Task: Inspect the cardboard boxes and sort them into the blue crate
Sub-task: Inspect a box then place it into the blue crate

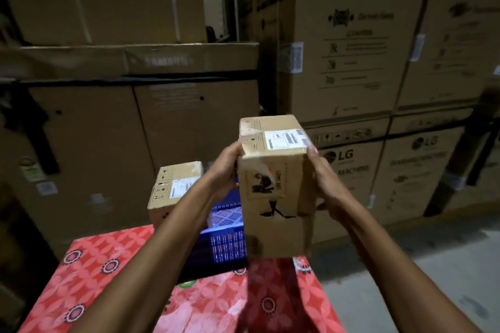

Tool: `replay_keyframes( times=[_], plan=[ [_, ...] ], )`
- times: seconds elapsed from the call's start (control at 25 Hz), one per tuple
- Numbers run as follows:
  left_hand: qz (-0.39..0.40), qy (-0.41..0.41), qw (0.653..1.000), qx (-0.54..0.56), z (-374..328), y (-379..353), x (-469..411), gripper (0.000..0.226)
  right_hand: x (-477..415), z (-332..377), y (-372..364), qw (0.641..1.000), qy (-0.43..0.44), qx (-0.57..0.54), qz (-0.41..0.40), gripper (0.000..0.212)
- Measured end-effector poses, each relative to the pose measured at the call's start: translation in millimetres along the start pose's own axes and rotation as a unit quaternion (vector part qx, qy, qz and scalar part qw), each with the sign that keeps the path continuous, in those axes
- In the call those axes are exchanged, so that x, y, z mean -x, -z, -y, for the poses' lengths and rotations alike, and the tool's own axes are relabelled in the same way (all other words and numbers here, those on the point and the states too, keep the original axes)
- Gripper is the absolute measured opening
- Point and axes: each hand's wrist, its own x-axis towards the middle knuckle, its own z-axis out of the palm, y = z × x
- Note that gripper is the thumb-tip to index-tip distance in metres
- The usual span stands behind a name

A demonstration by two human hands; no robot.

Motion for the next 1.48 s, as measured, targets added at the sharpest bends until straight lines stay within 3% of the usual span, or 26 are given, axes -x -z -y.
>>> replay_keyframes(
  times=[0.08,0.16,0.28,0.36,0.56,0.72,0.84,0.96,1.04,1.12,1.24,1.32,1.48],
  plan=[
    [-0.008,-0.040,0.998,-0.052,-2.5,-6.9,4.1,0.029,-16.7,7.1,3.3,0.999,-0.012,-0.006,0.029,0.039],
    [-0.031,-0.078,0.994,-0.071,-2.5,-11.5,7.2,0.042,-31.6,1.3,-7.2,1.000,0.002,0.001,0.014,0.042],
    [-0.122,-0.129,0.983,-0.043,4.3,2.2,-1.1,0.054,-62.3,-20.0,-33.1,0.999,0.044,0.012,-0.006,0.091],
    [-0.164,-0.141,0.976,-0.033,11.8,16.5,-8.8,0.054,-82.3,-26.9,-50.7,0.998,0.050,0.036,0.004,0.109],
    [-0.180,-0.134,0.973,-0.045,28.1,54.8,-32.8,0.057,-112.7,-26.7,-85.8,0.998,0.049,0.035,0.002,0.102],
    [-0.153,-0.103,0.975,-0.125,43.9,91.5,-64.4,0.066,-134.0,-40.1,-105.6,0.999,0.024,0.045,0.000,0.049],
    [-0.141,-0.083,0.972,-0.171,57.9,108.9,-84.3,0.065,-156.0,-56.7,-117.5,0.999,-0.005,0.036,0.015,0.038],
    [-0.136,-0.065,0.972,-0.179,73.9,108.8,-97.8,0.046,-174.1,-75.1,-128.1,0.996,-0.062,0.053,0.020,0.047],
    [-0.132,-0.042,0.968,-0.211,92.7,112.5,-106.1,0.055,-190.7,-93.6,-135.8,0.993,-0.085,0.077,0.038,0.064],
    [-0.131,-0.027,0.951,-0.280,112.7,120.1,-114.5,0.075,-208.0,-114.8,-142.8,0.989,-0.095,0.094,0.057,0.070],
    [-0.126,-0.016,0.906,-0.404,140.5,130.9,-123.8,0.075,-210.5,-134.6,-149.2,0.987,-0.101,0.096,0.079,0.042],
    [-0.112,-0.004,0.851,-0.514,157.1,135.2,-125.9,0.069,-211.1,-153.3,-150.0,0.985,-0.108,0.091,0.103,0.030],
    [-0.095,-0.009,0.774,-0.626,172.9,130.4,-128.4,0.060,-218.8,-184.0,-148.4,0.983,-0.114,0.079,0.118,0.043]
  ],
)
